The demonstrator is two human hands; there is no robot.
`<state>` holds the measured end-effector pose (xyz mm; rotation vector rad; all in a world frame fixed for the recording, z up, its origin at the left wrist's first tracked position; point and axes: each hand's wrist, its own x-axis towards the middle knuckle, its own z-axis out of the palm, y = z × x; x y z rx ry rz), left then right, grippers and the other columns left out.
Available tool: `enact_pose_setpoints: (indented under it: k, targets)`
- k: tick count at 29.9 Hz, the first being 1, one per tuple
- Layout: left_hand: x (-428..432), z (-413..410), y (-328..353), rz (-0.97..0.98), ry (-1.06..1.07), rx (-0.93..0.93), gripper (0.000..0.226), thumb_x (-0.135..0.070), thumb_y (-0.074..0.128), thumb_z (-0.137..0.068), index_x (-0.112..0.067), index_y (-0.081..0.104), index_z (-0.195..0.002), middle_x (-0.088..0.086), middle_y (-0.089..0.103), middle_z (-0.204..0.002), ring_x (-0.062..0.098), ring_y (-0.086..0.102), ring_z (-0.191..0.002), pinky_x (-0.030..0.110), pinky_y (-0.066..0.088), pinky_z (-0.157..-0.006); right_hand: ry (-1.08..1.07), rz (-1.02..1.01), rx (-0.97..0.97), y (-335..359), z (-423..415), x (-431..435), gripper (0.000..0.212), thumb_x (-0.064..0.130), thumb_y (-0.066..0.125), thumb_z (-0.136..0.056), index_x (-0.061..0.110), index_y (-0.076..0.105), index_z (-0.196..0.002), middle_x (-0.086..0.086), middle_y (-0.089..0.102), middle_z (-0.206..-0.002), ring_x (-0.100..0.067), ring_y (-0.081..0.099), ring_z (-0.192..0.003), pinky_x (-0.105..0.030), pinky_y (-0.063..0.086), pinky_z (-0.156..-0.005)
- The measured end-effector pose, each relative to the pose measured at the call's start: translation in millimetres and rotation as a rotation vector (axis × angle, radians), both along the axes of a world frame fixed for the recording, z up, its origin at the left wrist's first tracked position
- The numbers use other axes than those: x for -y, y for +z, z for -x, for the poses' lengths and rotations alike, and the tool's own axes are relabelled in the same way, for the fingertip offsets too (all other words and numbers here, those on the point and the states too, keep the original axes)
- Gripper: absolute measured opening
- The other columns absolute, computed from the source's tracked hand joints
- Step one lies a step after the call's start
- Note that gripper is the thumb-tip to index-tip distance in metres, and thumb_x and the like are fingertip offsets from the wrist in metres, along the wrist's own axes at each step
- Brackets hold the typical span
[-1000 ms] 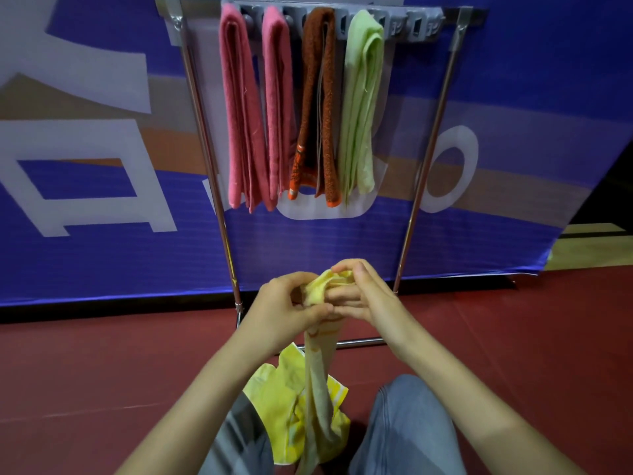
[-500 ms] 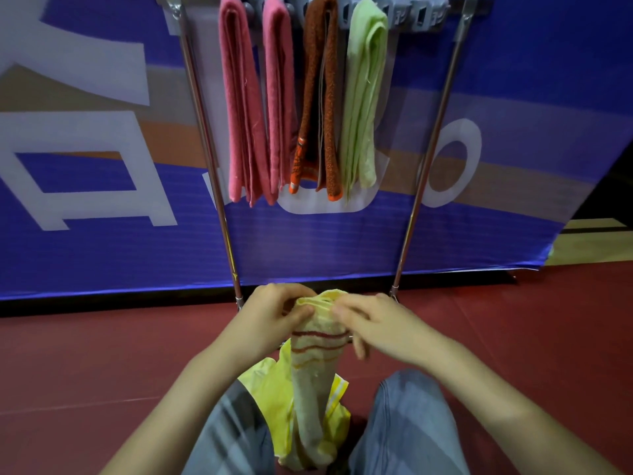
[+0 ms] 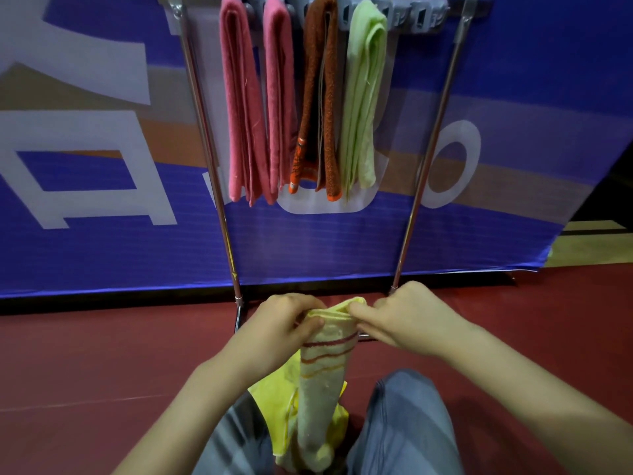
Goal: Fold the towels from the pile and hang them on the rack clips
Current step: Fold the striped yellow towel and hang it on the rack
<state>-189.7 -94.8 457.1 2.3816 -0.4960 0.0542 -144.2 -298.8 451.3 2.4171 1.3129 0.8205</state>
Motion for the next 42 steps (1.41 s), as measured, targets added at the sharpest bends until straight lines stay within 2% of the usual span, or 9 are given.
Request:
enact_pose_setpoints:
  k: [5,11,17,22,25,28,33,36,42]
  targets:
    - [-1.6,-1.9,3.0,-0.015,0.001,0.016,0.015,-0.014,0.055,-0.086,-0.014,0.066,-0.096,-0.005,0.065,-0.088,0.009,0.059,-0.081,0.021,0.044,-0.075,0.121,0.003,-0.128,-5.2,3.9,-4.2,0.012,0.037,0.037,-0.079,0.028,0.043,-0.084,0.000,0.052,-0.037,-0.016,0.049,-0.031,-0.017,0.020,-0.037]
    - [-4.1,1.2,1.4,-0.003,0.000,0.026,0.013,-0.019,0.054,-0.088,-0.016,0.065,-0.094,-0.014,0.057,-0.075,0.002,0.055,-0.072,0.012,0.038,-0.066,-0.049,-0.064,-0.039,-4.2,1.2,5.7,0.018,0.040,0.036,-0.079,0.024,0.043,-0.086,0.001,0.054,-0.038,-0.015,0.049,-0.029,-0.017,0.017,-0.037]
    - [-2.4,0.6,16.6,0.051,0.015,0.071,0.012,-0.021,0.053,-0.088,-0.015,0.064,-0.091,-0.013,0.055,-0.064,-0.001,0.054,-0.061,0.012,0.038,-0.055,-0.104,-0.359,-0.044,-2.3,12.0,0.9,0.020,0.034,0.041,-0.080,0.019,0.044,-0.094,0.002,0.062,-0.052,-0.014,0.057,-0.037,-0.020,0.034,-0.032]
    - [-6.3,-1.6,29.9,0.069,0.031,0.102,0.024,-0.031,0.049,-0.082,-0.016,0.064,-0.093,-0.010,0.060,-0.074,0.001,0.054,-0.071,0.014,0.039,-0.064,-0.011,-0.745,-0.415,0.4,16.9,-7.5,0.014,0.028,0.046,-0.081,0.025,0.045,-0.094,0.001,0.068,-0.084,-0.022,0.066,-0.064,-0.032,0.049,-0.051]
    - [-11.6,-2.8,35.8,0.079,0.068,0.110,0.032,-0.035,0.044,-0.078,-0.015,0.063,-0.095,-0.003,0.064,-0.082,0.007,0.055,-0.078,0.023,0.043,-0.070,0.062,-1.076,-0.797,5.1,17.7,-14.3,0.018,0.023,0.059,-0.080,0.031,0.046,-0.089,0.010,0.066,-0.072,-0.006,0.064,-0.070,-0.020,0.051,-0.069]
    - [-15.1,-3.8,37.0,0.075,0.112,0.077,0.027,-0.033,0.046,-0.086,-0.014,0.060,-0.098,-0.006,0.059,-0.078,0.010,0.055,-0.073,0.022,0.041,-0.069,0.109,-1.344,-1.088,11.2,15.4,-21.0,0.041,-0.002,0.066,-0.076,0.029,0.044,-0.091,0.005,0.065,-0.061,-0.003,0.061,-0.061,-0.013,0.047,-0.065]
    - [-10.1,-8.3,45.9,-0.067,0.102,-0.070,0.049,-0.054,0.064,-0.070,-0.025,0.054,-0.108,-0.012,0.055,-0.085,0.012,0.054,-0.081,0.034,0.048,-0.075,0.103,-1.430,-1.237,15.5,13.3,-36.6,0.040,-0.005,0.064,-0.076,0.024,0.038,-0.084,0.004,0.064,-0.053,-0.003,0.058,-0.048,-0.013,0.045,-0.052]
    - [-5.7,-14.4,57.9,-0.174,0.073,-0.045,0.039,-0.049,0.069,-0.069,-0.022,0.059,-0.094,-0.011,0.054,-0.074,0.013,0.051,-0.071,0.037,0.046,-0.070,0.127,-1.449,-1.260,18.4,11.0,-42.5,0.038,-0.003,0.065,-0.076,0.022,0.036,-0.081,0.005,0.065,-0.054,-0.005,0.060,-0.052,-0.014,0.047,-0.055]
    - [-10.8,-19.0,71.1,0.031,0.026,0.000,0.020,-0.021,0.074,-0.071,-0.017,0.054,-0.072,-0.008,0.050,-0.061,0.002,0.045,-0.056,0.014,0.036,-0.053,0.127,-1.374,-1.407,-13.3,15.5,-33.3,0.035,0.003,0.066,-0.072,0.023,0.050,-0.097,0.007,0.067,-0.074,0.005,0.061,-0.071,-0.011,0.048,-0.070]
